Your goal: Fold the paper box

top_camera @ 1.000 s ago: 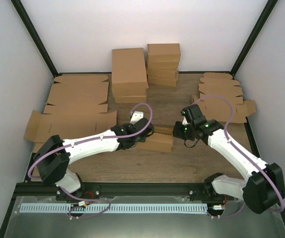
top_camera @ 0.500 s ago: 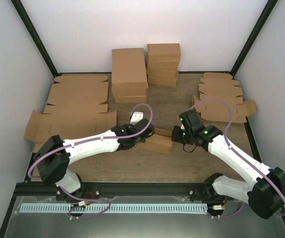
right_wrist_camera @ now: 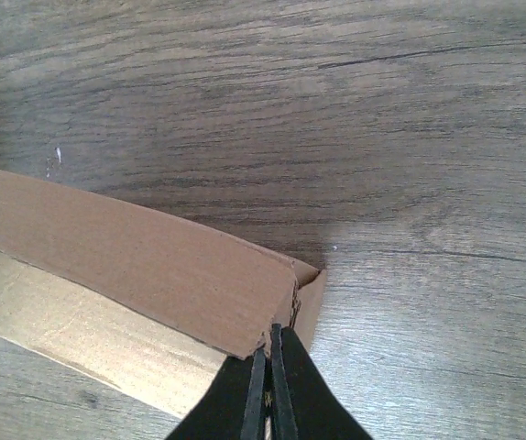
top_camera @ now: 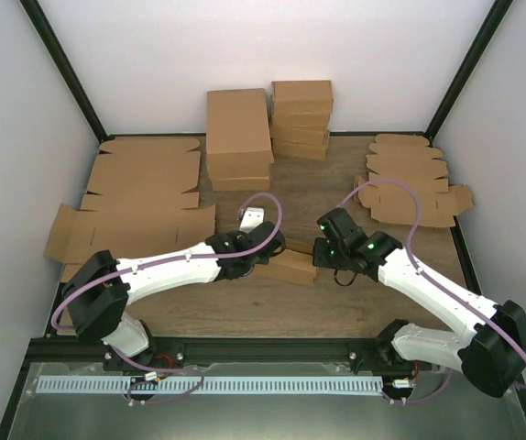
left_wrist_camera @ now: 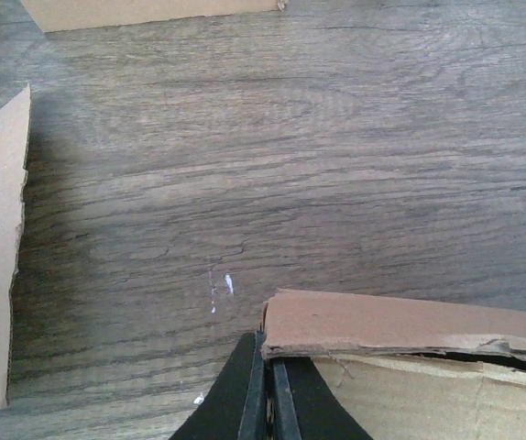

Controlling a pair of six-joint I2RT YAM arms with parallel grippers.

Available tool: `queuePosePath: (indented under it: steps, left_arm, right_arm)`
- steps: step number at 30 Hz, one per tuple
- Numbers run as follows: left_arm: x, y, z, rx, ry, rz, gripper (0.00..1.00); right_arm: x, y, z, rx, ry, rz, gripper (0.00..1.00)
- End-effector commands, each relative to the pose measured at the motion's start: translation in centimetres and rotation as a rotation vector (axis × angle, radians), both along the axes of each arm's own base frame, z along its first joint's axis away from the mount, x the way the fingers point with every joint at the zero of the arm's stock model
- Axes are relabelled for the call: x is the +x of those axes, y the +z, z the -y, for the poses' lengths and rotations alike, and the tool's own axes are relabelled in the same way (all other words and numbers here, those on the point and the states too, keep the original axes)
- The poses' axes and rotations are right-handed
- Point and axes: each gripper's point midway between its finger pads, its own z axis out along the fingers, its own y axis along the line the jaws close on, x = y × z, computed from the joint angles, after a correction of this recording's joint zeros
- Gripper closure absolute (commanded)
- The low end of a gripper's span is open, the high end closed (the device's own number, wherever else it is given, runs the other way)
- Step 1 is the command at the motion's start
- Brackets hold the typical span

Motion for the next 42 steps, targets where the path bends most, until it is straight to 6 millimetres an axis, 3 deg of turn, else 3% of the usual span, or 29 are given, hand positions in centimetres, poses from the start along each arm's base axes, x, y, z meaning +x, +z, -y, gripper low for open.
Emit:
queuePosePath:
  steps: [1, 13, 26, 34, 42]
  left_arm:
    - [-1.0, -0.8, 0.1, -0.008, -0.019, -0.031, 0.96]
    - [-2.5, -1.1, -0.6, -0.053, -0.024, -0.059, 0.96]
    - [-5.0, -3.5, -1.9, -0.085, -0.039, -0.096, 0.96]
    - [-6.0, -6.2, -2.6, -0.094, -0.040, -0.107, 0.96]
    - [-6.3, -6.7, -2.4, -0.123, -0.041, -0.123, 0.96]
  right_arm:
    - [-2.9, -2.3, 0.2, -0.085, 0.030, -0.112, 0.99]
    - [-4.9, -3.3, -0.1, -0.113, -0.009, -0.134, 0.99]
    - [-6.1, -6.0, 0.3, -0.121, -0.092, -0.113, 0.99]
    - [-6.6, -8.6, 1.2, -0.112, -0.131, -0.093, 0.99]
    - [-6.3, -8.7, 1.7, -0.166, -0.122, -0.079, 0.99]
